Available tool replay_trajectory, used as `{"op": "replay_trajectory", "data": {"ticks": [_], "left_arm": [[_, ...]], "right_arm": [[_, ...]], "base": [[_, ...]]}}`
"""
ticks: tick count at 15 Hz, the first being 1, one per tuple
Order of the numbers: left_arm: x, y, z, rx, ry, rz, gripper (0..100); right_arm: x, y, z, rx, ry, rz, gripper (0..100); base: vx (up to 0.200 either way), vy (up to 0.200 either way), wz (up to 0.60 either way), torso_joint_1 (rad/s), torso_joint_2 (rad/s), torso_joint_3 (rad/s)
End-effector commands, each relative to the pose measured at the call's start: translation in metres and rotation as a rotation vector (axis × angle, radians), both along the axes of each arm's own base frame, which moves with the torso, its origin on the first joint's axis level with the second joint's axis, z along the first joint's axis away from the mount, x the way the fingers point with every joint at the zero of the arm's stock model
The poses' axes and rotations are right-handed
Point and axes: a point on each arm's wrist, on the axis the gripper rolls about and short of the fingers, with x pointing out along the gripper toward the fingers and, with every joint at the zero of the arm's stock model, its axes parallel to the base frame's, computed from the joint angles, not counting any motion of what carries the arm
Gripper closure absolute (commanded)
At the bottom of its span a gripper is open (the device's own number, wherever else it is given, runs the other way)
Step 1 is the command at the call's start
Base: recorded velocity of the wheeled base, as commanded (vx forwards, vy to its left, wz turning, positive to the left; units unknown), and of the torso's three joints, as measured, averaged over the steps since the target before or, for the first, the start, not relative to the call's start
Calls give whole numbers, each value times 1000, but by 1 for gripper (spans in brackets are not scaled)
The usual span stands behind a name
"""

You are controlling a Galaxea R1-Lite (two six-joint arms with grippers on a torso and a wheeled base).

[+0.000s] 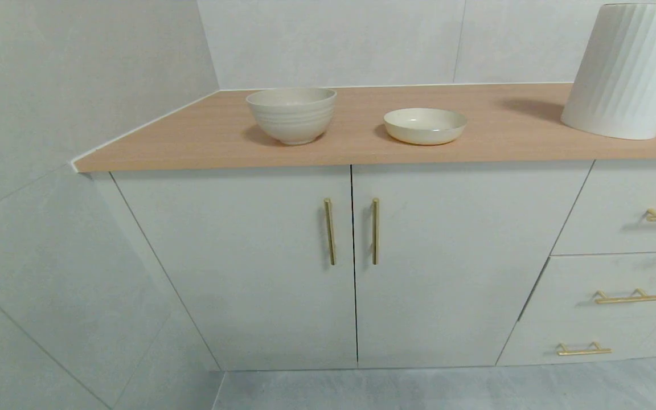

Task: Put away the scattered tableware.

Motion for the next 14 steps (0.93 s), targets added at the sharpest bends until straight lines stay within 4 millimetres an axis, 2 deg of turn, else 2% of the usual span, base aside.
{"op": "replay_trajectory", "data": {"ticks": [1, 2, 3, 4, 5, 7, 8, 9, 11, 14], "left_arm": [[0, 0, 0, 0, 0, 1, 0], [0, 0, 0, 0, 0, 0, 0], [0, 0, 0, 0, 0, 1, 0], [0, 0, 0, 0, 0, 0, 0], [0, 0, 0, 0, 0, 0, 0], [0, 0, 0, 0, 0, 0, 0], [0, 0, 0, 0, 0, 0, 0], [0, 0, 0, 0, 0, 0, 0], [0, 0, 0, 0, 0, 1, 0], [0, 0, 0, 0, 0, 0, 0]], "right_arm": [[0, 0, 0, -2, 0, 0, 0], [0, 0, 1, -5, -3, 0, 0], [-4, 0, 17, -1, -66, 11, 0], [-12, 1, 65, 49, -131, 101, 0], [-3, 2, 86, 66, -60, 198, 0], [44, 9, 103, 68, 201, 412, 0], [67, 13, 108, 80, 300, 466, 0], [99, 20, 114, 87, 376, 496, 0], [153, 40, 125, 81, 402, 553, 0], [212, 77, 132, 64, 348, 658, 0]], "base": [[0, 0, 0, 0, 0, 0], [0, 0, 0, 0, 0, 0], [0, 0, 0, 0, 0, 0], [0, 0, 0, 0, 0, 0], [0, 0, 0, 0, 0, 0], [0, 0, 0, 0, 0, 0], [0, 0, 0, 0, 0, 0], [0, 0, 0, 0, 0, 0], [0, 0, 0, 0, 0, 0], [0, 0, 0, 0, 0, 0]]}}
